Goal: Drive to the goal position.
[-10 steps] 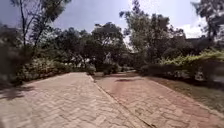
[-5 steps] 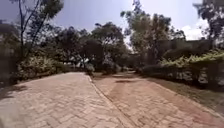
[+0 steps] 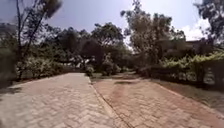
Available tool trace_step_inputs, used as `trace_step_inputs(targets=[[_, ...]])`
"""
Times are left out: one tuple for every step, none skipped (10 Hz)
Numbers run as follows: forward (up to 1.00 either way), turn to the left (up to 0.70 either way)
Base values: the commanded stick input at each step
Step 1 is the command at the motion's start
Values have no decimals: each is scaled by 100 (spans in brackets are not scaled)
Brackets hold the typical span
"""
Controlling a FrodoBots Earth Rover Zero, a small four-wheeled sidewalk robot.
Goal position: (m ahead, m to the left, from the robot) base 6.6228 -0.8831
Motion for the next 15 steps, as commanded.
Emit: trace_step_inputs(targets=[[50,0],[50,0],[50,0],[50,-10],[50,-32],[50,-50],[50,-50],[50,-50],[50,-31],[50,-9],[50,0],[50,0],[50,0],[50,0],[50,0]])
